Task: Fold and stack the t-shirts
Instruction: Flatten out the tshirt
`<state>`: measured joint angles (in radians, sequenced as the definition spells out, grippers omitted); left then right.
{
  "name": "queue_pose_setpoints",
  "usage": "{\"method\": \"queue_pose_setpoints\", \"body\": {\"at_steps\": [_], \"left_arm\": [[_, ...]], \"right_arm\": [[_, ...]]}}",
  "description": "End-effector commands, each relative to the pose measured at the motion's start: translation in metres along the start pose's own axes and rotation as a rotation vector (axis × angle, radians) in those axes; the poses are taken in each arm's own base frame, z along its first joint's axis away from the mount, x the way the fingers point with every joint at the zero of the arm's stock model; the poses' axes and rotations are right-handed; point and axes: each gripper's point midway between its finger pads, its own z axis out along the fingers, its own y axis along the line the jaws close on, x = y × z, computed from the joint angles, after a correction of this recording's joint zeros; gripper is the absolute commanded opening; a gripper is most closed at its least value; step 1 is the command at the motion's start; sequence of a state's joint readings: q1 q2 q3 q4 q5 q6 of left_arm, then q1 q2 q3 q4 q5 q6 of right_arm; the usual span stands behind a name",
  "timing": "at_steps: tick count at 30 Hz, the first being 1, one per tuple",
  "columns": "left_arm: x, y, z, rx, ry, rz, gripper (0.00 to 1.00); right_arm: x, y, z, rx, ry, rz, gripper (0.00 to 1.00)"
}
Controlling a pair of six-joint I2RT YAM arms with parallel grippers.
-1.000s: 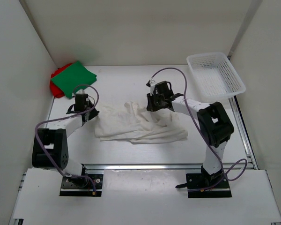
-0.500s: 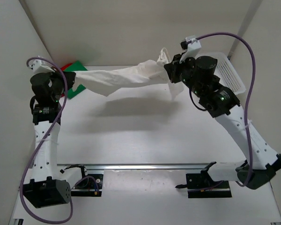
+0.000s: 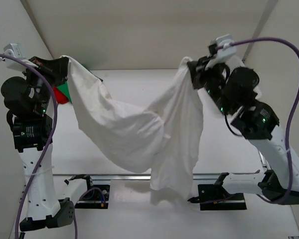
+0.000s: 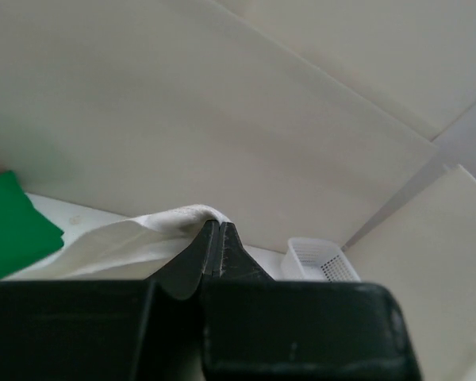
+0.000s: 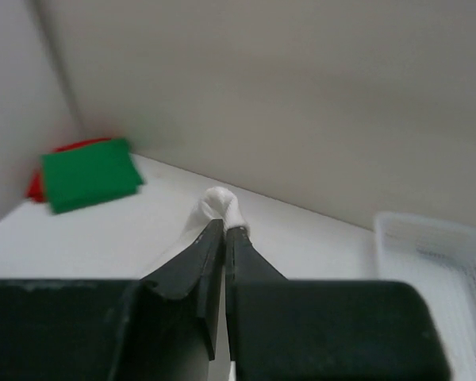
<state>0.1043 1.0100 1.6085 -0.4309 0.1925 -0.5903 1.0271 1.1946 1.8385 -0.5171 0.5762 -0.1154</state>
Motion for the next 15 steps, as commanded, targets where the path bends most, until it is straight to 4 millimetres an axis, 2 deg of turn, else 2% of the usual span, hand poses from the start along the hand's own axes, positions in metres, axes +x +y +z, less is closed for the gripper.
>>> {"method": "queue_pose_setpoints", "body": {"at_steps": [1, 2, 3, 4, 5, 6, 7, 9, 10, 11, 12, 13, 14, 15], "left_arm": [[0.037, 0.036, 0.013, -0.096, 0.09, 0.008, 0.0], [0.052, 0.048, 0.017, -0.111, 0.117, 0.007, 0.0], [0.077, 0.065, 0.02, -0.141, 0.169, -0.011, 0.0], [0.089, 0.071, 0.025, -0.136, 0.192, -0.013, 0.0], [0.115, 0.089, 0.029, -0.164, 0.233, -0.019, 0.0], [0.145, 0.108, 0.031, -0.202, 0.291, -0.03, 0.0], [0.166, 0.115, 0.039, -0.215, 0.321, -0.036, 0.0], [0.218, 0.148, 0.048, -0.267, 0.4, -0.053, 0.0], [0.252, 0.159, 0.056, -0.288, 0.475, -0.056, 0.0], [0.281, 0.175, 0.064, -0.32, 0.54, -0.06, 0.0], [0.284, 0.18, 0.075, -0.34, 0.544, -0.039, 0.0], [0.3, 0.194, 0.095, -0.361, 0.575, -0.038, 0.0], [0.337, 0.208, 0.103, -0.396, 0.66, -0.015, 0.0], [0.326, 0.204, 0.123, -0.411, 0.645, 0.006, 0.01]], "right_arm": [[0.047, -0.043, 0.044, -0.042, 0.086, 0.087, 0.0], [0.081, -0.071, 0.055, 0.002, 0.141, 0.133, 0.0], [0.109, -0.06, 0.065, -0.08, 0.179, 0.163, 0.01], [0.123, -0.072, 0.075, -0.074, 0.188, 0.171, 0.0], [0.15, -0.085, 0.084, -0.071, 0.213, 0.176, 0.0], [0.179, -0.089, 0.097, -0.079, 0.269, 0.192, 0.0], [0.196, -0.102, 0.101, -0.07, 0.298, 0.234, 0.0], [0.247, -0.124, 0.127, -0.046, 0.391, 0.312, 0.0], [0.258, -0.123, 0.135, -0.076, 0.399, 0.322, 0.0], [0.281, -0.134, 0.149, -0.046, 0.443, 0.319, 0.0], [0.293, -0.144, 0.171, -0.022, 0.464, 0.299, 0.0], [0.339, -0.149, 0.178, 0.003, 0.583, 0.316, 0.0], [0.316, -0.162, 0.195, 0.024, 0.563, 0.301, 0.0], [0.305, -0.173, 0.225, 0.041, 0.536, 0.295, 0.0]]}}
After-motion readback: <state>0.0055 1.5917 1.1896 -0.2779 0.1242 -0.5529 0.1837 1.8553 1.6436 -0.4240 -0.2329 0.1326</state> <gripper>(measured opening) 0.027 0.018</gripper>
